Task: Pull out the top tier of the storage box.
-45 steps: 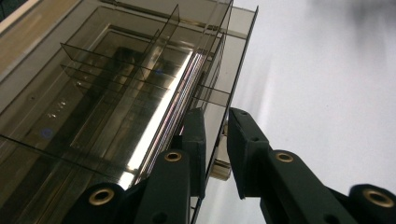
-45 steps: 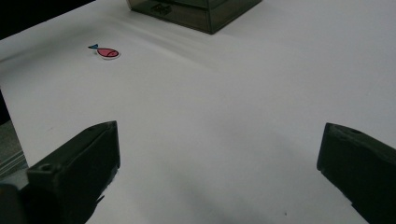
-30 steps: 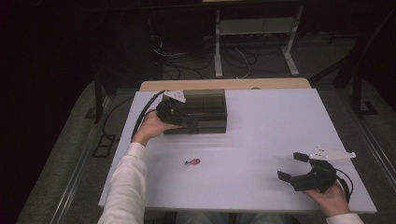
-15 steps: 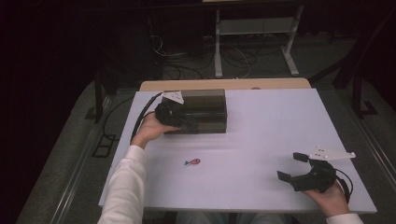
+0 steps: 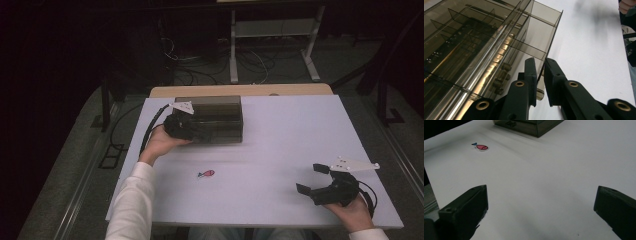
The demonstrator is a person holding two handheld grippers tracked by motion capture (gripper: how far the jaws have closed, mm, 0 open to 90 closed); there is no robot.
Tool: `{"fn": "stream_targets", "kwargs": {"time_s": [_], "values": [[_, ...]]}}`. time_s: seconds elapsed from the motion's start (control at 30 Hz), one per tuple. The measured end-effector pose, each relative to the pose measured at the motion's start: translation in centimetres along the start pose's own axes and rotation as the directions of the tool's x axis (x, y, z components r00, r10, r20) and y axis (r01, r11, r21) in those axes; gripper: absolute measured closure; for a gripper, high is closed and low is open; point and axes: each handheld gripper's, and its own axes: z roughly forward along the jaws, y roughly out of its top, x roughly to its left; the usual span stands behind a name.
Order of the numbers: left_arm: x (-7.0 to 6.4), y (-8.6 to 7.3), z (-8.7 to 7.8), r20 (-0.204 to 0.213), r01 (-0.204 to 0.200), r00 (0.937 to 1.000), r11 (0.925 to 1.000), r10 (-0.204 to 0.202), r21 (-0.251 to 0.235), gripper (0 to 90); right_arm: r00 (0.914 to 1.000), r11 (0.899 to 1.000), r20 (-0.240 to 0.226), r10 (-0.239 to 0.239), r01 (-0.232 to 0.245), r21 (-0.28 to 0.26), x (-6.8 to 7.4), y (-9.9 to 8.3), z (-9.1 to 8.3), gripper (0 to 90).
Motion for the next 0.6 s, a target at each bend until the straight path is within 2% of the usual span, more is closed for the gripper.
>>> {"fn": "stream_targets", "kwargs": {"time_s": [0.37,0.6], "values": [[-1.0,-0.4,0.0,-0.002,-0.013,0.9999,0.9999,0.013,0.0,79.7,1.0,1.0,-0.003,-0.002,0.002,-0.001,0.1,0.0,0.0,0.0],[-1.4,-0.7,-0.1,0.001,0.009,1.0,0.9999,-0.009,-0.012,79.7,1.0,1.0,-0.004,-0.002,0.002,-0.001,0.1,0.0,0.1,0.0]]}}
